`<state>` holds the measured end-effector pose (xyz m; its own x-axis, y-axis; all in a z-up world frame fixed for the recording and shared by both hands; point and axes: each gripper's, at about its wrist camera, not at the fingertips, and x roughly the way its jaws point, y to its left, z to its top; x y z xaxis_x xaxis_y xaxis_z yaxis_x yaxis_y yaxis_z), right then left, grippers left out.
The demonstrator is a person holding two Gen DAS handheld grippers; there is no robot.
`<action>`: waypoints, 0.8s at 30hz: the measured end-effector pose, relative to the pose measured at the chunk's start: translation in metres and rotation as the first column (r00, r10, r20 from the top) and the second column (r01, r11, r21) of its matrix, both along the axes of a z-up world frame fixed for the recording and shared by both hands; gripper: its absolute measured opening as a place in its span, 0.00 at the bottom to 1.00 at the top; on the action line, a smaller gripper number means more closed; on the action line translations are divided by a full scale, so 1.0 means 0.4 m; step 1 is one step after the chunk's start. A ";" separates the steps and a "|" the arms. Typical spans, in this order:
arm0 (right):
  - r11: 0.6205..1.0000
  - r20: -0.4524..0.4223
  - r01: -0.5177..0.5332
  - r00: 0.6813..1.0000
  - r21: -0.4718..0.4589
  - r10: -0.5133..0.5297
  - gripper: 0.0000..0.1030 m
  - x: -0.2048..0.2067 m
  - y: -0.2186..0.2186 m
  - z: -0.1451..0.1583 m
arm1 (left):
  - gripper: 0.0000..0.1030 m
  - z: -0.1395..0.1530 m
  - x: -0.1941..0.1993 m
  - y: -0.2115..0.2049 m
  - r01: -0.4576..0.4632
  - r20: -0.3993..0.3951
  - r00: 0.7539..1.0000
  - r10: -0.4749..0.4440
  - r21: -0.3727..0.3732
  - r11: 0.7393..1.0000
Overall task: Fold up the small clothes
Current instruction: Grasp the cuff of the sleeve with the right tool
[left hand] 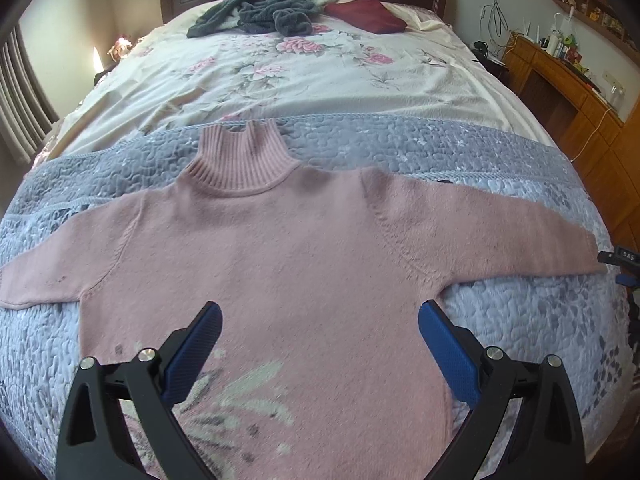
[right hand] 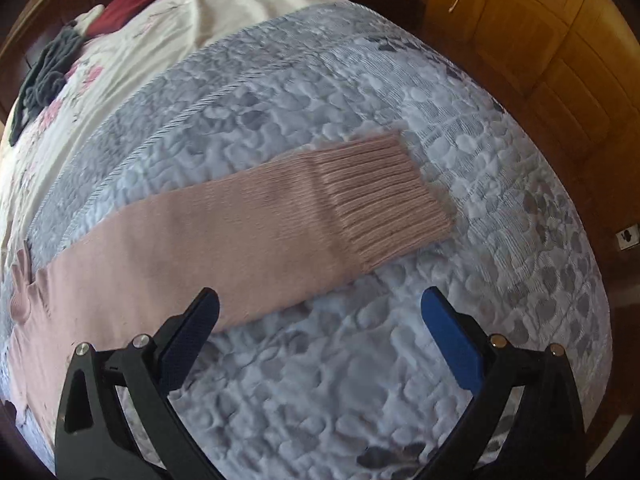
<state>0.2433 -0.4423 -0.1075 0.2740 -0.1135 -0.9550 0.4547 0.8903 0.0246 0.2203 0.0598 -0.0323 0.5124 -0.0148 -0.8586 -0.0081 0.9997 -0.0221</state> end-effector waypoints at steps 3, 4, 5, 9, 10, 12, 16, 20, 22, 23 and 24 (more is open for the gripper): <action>0.999 -0.023 0.042 0.999 0.032 -0.041 0.97 0.026 -0.065 -0.057 | 0.96 -0.018 0.037 -0.032 0.006 -0.003 1.000 -0.006 0.015 1.000; 0.997 -0.022 0.057 0.998 0.057 -0.056 0.97 0.029 -0.080 -0.072 | 0.96 -0.024 0.042 -0.037 0.007 -0.003 1.000 -0.007 0.024 1.000; 0.995 -0.018 0.067 0.998 0.080 -0.066 0.97 0.031 -0.093 -0.084 | 0.96 -0.029 0.047 -0.042 0.009 -0.002 1.000 -0.009 0.032 0.999; 0.992 -0.009 0.072 0.997 0.108 -0.071 0.89 0.035 -0.111 -0.108 | 0.96 -0.049 0.050 -0.043 0.016 -0.005 1.000 -0.016 0.061 0.998; 0.992 -0.004 0.069 0.998 0.104 -0.069 0.85 0.035 -0.113 -0.108 | 0.96 -0.054 0.050 -0.039 0.014 -0.008 1.000 -0.014 0.062 0.998; 0.994 0.001 0.065 0.998 0.090 -0.066 0.69 0.037 -0.113 -0.105 | 0.96 -0.061 0.050 -0.029 0.006 -0.015 1.000 -0.005 0.064 0.998; 0.996 0.018 0.038 0.999 0.077 -0.040 0.40 0.039 -0.114 -0.092 | 0.96 -0.071 0.052 0.000 -0.020 -0.027 0.999 0.022 0.059 0.998; 0.983 0.089 0.013 0.996 0.183 -0.030 0.11 0.035 -0.099 -0.063 | 0.96 -0.074 0.051 0.036 -0.041 -0.038 0.998 0.043 0.052 0.998; 0.987 0.112 -0.017 0.994 0.161 -0.001 0.10 0.035 -0.066 -0.032 | 0.96 -0.073 0.048 0.055 -0.050 -0.038 0.998 0.052 0.057 0.997; 0.985 0.131 -0.039 0.991 0.170 0.017 0.10 0.033 -0.044 -0.016 | 0.96 -0.072 0.045 0.067 -0.053 -0.037 0.998 0.055 0.059 0.997; 0.982 0.149 -0.062 0.988 0.180 0.035 0.10 0.029 -0.017 -0.001 | 0.96 -0.070 0.041 0.078 -0.055 -0.036 0.998 0.057 0.060 0.997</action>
<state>0.2548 -0.4492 -0.1079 0.4119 0.0770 -0.9080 0.3904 0.8854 0.2522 0.2368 0.0911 -0.0601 0.4786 0.0639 -0.8757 -0.0641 0.9972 0.0378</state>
